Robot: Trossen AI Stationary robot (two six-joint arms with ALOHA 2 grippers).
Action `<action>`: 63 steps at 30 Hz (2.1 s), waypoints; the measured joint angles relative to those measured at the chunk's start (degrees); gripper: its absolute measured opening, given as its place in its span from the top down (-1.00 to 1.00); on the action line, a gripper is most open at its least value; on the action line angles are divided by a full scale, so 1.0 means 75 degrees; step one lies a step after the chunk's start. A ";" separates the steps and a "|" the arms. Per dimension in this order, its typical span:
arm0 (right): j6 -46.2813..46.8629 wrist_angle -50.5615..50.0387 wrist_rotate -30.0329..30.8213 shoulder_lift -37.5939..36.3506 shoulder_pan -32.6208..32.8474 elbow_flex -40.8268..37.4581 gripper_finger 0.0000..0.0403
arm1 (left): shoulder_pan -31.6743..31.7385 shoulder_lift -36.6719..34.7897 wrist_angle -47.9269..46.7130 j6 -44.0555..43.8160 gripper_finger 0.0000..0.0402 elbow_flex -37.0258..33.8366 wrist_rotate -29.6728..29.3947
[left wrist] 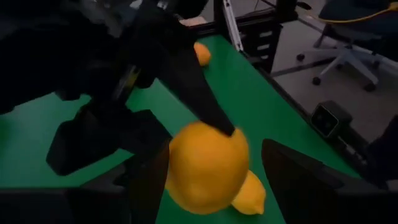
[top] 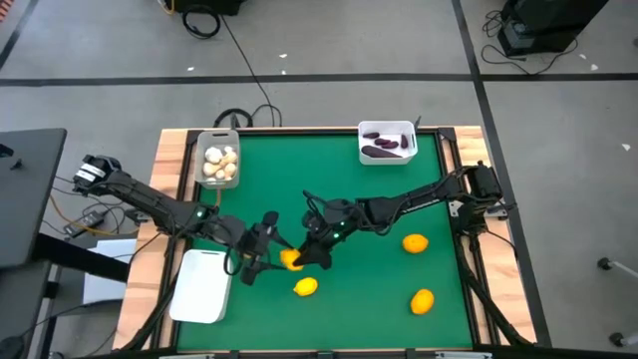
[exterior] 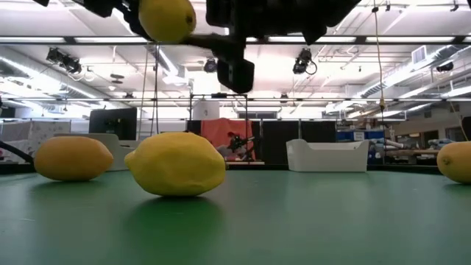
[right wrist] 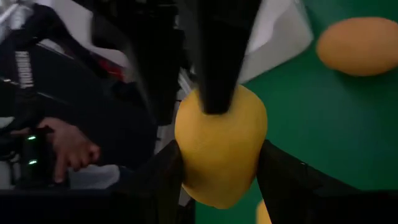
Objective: Sort produce into baskets
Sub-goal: Put the lemon into the bottom white bin
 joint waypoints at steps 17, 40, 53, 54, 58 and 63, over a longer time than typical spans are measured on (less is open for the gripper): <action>0.0560 0.0842 -0.0315 0.0012 0.0003 -0.0009 -0.10 | 0.0009 -0.0016 0.0050 -0.0337 0.06 0.0007 0.0090; -0.1238 -0.1491 0.2790 0.0414 -0.0061 0.0016 -0.50 | -0.1237 -0.1000 -1.0660 -0.5649 0.13 0.2913 0.1348; -0.2922 -0.1548 0.2742 0.1634 0.0137 0.1213 -0.50 | -0.2889 -0.0970 -1.0129 -0.8021 0.04 0.2049 0.1469; -0.3473 -0.1546 0.2762 0.1757 0.0156 0.1400 -0.51 | -0.2941 -0.0968 -1.0090 -0.8151 0.00 0.2034 0.1467; -0.5339 -0.1663 0.3077 0.2354 0.0187 0.2311 -0.60 | -0.3164 -0.0874 -1.0097 -0.8651 -0.24 0.2028 0.1462; -0.6360 -0.2546 0.3312 0.3314 0.0069 0.3858 -0.79 | -0.3318 -0.0833 -1.0129 -0.9270 -0.57 0.2028 0.1427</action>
